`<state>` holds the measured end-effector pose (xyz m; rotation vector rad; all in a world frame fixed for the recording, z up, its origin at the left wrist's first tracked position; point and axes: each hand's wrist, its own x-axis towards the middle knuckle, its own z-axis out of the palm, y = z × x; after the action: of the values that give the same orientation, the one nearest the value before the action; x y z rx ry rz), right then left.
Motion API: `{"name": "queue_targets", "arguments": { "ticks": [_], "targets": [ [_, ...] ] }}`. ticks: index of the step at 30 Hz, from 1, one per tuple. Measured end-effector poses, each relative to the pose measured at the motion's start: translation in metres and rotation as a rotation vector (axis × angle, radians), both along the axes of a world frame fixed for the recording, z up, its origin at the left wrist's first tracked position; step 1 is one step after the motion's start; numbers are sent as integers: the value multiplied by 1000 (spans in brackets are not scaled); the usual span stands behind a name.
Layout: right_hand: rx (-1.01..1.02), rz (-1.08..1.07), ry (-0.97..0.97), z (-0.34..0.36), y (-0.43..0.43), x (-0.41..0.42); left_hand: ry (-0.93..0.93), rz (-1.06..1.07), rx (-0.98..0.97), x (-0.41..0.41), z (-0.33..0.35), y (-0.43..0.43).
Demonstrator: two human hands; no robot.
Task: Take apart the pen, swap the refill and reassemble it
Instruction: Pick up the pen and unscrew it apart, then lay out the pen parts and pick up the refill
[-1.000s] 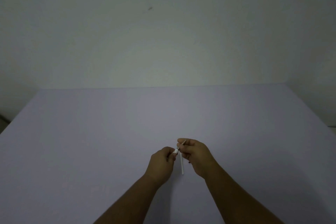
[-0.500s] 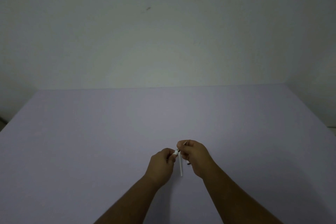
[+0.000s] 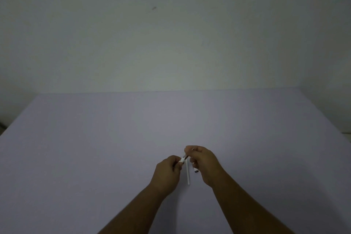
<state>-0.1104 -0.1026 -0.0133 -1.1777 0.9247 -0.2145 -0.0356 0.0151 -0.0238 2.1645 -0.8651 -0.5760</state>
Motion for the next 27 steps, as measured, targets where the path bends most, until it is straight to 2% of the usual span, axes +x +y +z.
{"name": "queue_targets", "arguments": {
  "ticks": [3, 7, 11, 15, 20, 24, 27],
  "targets": [
    [-45, 15, 19, -1, 0, -2, 0, 0, -1, 0, 1, 0],
    [25, 5, -62, 1, -1, -1, -13, 6, -2, -1, 2, 2],
    [-26, -5, 11, 1, 3, -1, -10, 5, -7, -2, 3, 3],
    [21, -3, -74, 1, 3, -2, -21, 8, -2, -3, 4, 5],
    [-35, -4, 6, 2, 7, -2, -27, -1, 5, -3, 4, 7],
    [17, -4, -67, 2, 5, -3, -21, 6, 9, -3, 5, 8],
    [10, 6, -13, 2, 6, -3, -25, -6, 15, -3, 6, 8]
  ]
}}
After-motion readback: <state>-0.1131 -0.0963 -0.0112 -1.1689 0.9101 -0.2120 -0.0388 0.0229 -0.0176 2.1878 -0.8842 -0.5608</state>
